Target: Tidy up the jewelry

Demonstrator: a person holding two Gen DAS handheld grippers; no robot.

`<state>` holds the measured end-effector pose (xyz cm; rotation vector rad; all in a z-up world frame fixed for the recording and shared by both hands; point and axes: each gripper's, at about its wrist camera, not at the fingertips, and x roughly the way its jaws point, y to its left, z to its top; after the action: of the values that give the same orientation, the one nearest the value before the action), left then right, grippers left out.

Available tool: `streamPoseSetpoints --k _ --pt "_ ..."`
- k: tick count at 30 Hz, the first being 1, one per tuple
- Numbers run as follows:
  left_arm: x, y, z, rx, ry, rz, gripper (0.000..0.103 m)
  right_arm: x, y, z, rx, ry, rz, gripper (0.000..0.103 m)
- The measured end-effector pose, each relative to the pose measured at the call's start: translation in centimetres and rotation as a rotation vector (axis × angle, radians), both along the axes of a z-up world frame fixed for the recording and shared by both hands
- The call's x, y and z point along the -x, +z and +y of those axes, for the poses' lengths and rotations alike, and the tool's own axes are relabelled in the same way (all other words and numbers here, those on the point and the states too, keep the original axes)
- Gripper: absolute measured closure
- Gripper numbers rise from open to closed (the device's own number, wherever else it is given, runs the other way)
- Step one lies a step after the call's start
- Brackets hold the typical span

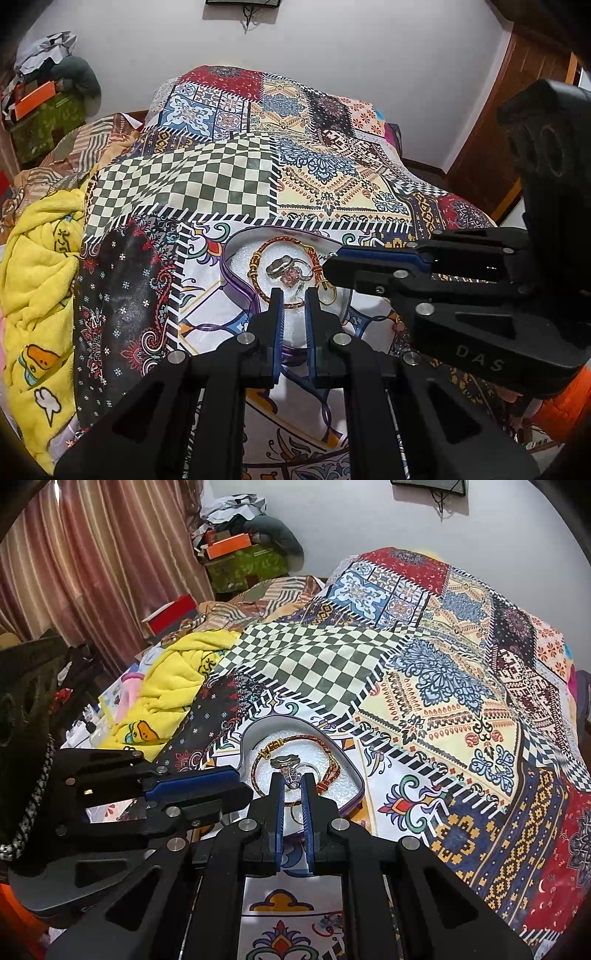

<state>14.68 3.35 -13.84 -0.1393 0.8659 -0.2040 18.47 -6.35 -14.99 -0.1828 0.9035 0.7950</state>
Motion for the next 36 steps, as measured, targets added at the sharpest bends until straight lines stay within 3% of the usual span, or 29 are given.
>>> streamPoseSetpoints --k 16,20,22,24,30,36 --pt "0.4 1.0 1.6 -0.033 0.063 -0.016 0.094 -0.2 -0.8 0.9 0.039 0.031 0.026 0.094" --pt "0.7 1.3 1.4 -0.046 0.071 -0.02 0.093 -0.1 -0.2 0.5 0.034 0.02 0.021 0.088" --pt "0.8 1.6 1.3 -0.053 0.076 -0.024 0.087 0.0 0.1 0.1 0.033 0.007 0.011 0.078" --pt "1.1 1.9 1.2 -0.059 0.083 -0.031 0.072 0.3 0.8 -0.5 0.027 -0.014 -0.008 0.063" --pt "2.3 3.3 0.4 -0.095 0.1 -0.064 0.053 1.1 2.2 -2.5 0.021 -0.06 -0.05 0.06" --pt "3.3 4.2 -0.6 -0.113 0.102 -0.072 0.043 2.1 2.9 -4.7 0.031 -0.097 -0.072 0.06"
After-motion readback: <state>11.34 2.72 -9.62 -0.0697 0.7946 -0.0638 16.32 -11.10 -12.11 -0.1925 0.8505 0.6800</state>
